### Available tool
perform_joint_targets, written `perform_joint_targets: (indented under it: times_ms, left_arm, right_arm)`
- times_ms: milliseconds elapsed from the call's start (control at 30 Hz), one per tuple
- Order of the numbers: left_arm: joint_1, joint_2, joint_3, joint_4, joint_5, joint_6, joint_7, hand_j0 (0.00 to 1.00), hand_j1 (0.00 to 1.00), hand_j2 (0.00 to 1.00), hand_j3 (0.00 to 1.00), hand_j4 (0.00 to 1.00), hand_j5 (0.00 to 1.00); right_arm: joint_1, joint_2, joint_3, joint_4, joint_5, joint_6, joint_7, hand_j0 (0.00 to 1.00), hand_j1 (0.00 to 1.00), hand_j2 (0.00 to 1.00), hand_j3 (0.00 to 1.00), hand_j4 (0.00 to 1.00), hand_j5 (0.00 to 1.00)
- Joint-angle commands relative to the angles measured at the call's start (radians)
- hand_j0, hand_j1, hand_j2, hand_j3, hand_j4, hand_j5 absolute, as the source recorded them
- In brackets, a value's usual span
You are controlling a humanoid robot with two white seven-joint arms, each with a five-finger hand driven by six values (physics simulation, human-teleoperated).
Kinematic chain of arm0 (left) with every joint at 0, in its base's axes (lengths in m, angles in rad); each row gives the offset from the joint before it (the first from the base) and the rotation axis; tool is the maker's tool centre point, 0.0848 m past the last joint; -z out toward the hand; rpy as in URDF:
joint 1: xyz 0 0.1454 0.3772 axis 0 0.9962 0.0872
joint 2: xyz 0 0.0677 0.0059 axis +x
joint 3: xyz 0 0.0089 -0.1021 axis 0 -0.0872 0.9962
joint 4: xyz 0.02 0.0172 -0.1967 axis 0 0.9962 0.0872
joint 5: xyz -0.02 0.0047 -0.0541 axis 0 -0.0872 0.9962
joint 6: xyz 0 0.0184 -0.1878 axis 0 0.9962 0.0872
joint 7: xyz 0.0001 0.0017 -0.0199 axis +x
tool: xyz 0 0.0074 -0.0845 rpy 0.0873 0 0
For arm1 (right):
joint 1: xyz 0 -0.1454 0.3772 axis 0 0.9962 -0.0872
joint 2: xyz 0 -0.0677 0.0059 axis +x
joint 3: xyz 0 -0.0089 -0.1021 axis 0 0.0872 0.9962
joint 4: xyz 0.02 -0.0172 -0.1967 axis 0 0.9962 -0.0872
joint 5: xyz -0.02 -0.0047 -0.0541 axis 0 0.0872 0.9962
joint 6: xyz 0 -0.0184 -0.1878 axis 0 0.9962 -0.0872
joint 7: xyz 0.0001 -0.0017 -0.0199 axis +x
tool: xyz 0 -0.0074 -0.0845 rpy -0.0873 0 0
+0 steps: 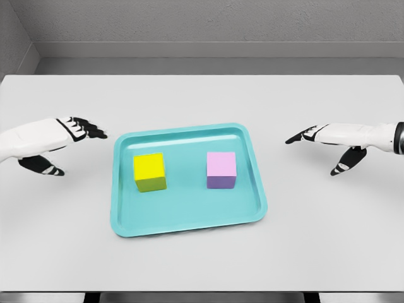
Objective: Push two cubes
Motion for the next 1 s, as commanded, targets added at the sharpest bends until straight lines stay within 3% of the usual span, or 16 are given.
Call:
perform_joint_targets:
  times_ms: [0, 33, 67, 167, 367, 400, 433, 500, 567, 800, 867, 967]
  left_arm:
    - [0.0, 0.024, 0.017, -0.028, -0.002, 0.003, -0.001, 0.8, 0.8, 0.8, 0.8, 0.8, 0.8]
    - [0.002, 0.018, 0.011, -0.038, -0.005, 0.003, -0.001, 0.64, 0.64, 0.64, 0.64, 0.64, 0.64]
    - [0.005, 0.016, 0.006, -0.051, -0.008, 0.003, -0.001, 0.56, 0.56, 0.56, 0.56, 0.56, 0.56]
    - [0.025, 0.013, 0.006, -0.109, -0.037, 0.003, -0.001, 0.49, 0.49, 0.49, 0.49, 0.49, 0.49]
    - [0.041, 0.01, 0.005, -0.147, -0.094, 0.003, -0.001, 0.5, 0.5, 0.5, 0.5, 0.5, 0.5]
    - [0.041, 0.007, 0.002, -0.157, -0.109, 0.003, -0.001, 0.5, 0.5, 0.5, 0.5, 0.5, 0.5]
    - [0.037, -0.016, -0.043, -0.158, -0.132, 0.003, -0.001, 0.5, 0.5, 0.5, 0.5, 0.5, 0.5]
    - [0.032, -0.059, -0.046, -0.16, -0.14, 0.003, -0.001, 0.51, 0.51, 0.51, 0.51, 0.51, 0.51]
    - [0.025, -0.082, -0.061, -0.16, -0.142, 0.003, -0.001, 0.51, 0.51, 0.51, 0.51, 0.51, 0.51]
    - [0.025, -0.088, -0.073, -0.146, -0.146, 0.003, -0.001, 0.51, 0.51, 0.51, 0.51, 0.51, 0.51]
    - [0.025, -0.088, -0.073, -0.132, -0.146, 0.003, -0.001, 0.51, 0.51, 0.51, 0.51, 0.51, 0.51]
    - [0.025, -0.088, -0.073, -0.117, -0.146, 0.003, -0.001, 0.51, 0.51, 0.51, 0.51, 0.51, 0.51]
  right_arm:
    - [0.0, -0.001, 0.0, 0.0, -0.006, 0.002, 0.0, 1.0, 1.0, 1.0, 1.0, 1.0, 1.0]
    - [-0.002, -0.001, -0.002, 0.001, -0.006, 0.002, 0.0, 1.0, 1.0, 1.0, 1.0, 1.0, 1.0]
    - [-0.002, -0.001, -0.002, 0.001, -0.006, 0.002, 0.0, 1.0, 1.0, 1.0, 1.0, 1.0, 1.0]
    - [-0.009, -0.002, 0.0, 0.001, -0.008, 0.002, 0.0, 1.0, 1.0, 1.0, 1.0, 1.0, 1.0]
    - [-0.02, -0.001, 0.001, 0.003, -0.003, 0.002, 0.0, 1.0, 1.0, 1.0, 1.0, 1.0, 1.0]
    - [-0.02, -0.002, 0.0, 0.001, 0.001, 0.002, 0.0, 0.91, 0.91, 0.91, 0.91, 0.91, 0.91]
    - [-0.02, -0.001, 0.0, -0.003, 0.021, 0.002, 0.0, 0.73, 0.73, 0.73, 0.73, 0.73, 0.73]
    - [-0.028, 0.004, 0.001, -0.034, 0.079, 0.002, 0.0, 0.47, 0.47, 0.47, 0.47, 0.47, 0.47]
    - [-0.035, 0.01, 0.003, -0.034, 0.105, 0.002, 0.0, 0.27, 0.27, 0.27, 0.27, 0.27, 0.27]
    - [-0.054, 0.07, 0.006, -0.114, 0.222, 0.002, 0.0, 0.24, 0.24, 0.24, 0.24, 0.24, 0.24]
    - [-0.058, 0.085, 0.023, -0.143, 0.24, 0.002, 0.0, 0.16, 0.16, 0.16, 0.16, 0.16, 0.16]
    - [-0.081, 0.1, 0.072, -0.163, 0.257, 0.002, 0.0, 0.14, 0.14, 0.14, 0.14, 0.14, 0.14]
